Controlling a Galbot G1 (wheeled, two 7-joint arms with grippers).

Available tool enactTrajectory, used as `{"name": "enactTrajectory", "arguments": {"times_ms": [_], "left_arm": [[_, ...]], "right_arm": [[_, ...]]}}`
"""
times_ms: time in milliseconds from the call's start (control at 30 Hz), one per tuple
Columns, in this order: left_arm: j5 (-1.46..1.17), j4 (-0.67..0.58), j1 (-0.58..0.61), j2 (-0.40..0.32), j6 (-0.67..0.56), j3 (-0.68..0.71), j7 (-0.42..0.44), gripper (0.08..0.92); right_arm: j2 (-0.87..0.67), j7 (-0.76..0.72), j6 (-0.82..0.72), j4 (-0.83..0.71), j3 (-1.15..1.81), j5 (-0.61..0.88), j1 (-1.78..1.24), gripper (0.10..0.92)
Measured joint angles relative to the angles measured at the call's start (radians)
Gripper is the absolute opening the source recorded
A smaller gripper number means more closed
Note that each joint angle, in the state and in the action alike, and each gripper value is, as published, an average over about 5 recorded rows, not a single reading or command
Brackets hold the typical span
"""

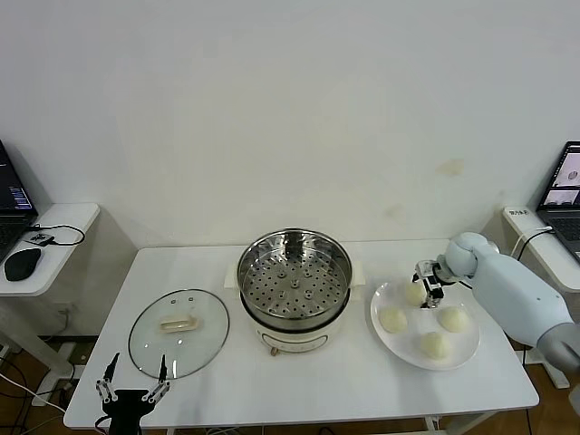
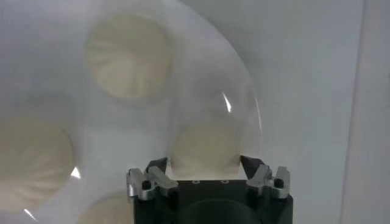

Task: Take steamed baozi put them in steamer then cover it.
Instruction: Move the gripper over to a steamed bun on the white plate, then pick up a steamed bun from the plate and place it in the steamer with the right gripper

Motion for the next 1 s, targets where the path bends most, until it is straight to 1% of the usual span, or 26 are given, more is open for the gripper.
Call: {"name": "enactTrajectory", "arguments": {"times_ms": [100,300,467,767,1000], "left_arm": [[0.0,0.0,0.002,0.0,-0.002,-0.001,-0.001,0.823],[0.0,-0.006,0.006,-0.001,-0.003,0.0,-0.001,0.823],[-0.001,-0.012,0.01,0.0,-0.003,0.002,0.0,0.823],[-0.018,-0.021,0.013,0.012,-0.005,0.014,0.004,0.823],[-0.048,-0.029,0.015,0.028,-0.009,0.023,0.011,0.823]], "right_arm": [[0.002,-0.002,0.002,-0.004,-0.001,-0.001,0.001,0.589],[-0.007,-0.011,-0.001,0.005,-0.01,0.012,0.01,0.586],[-0.039,-0.022,-0.018,0.059,-0.039,0.055,0.035,0.593],[-0.148,-0.035,-0.067,0.235,-0.159,0.214,0.176,0.602],[-0.16,-0.023,-0.095,0.333,-0.303,0.37,0.38,0.606]]}}
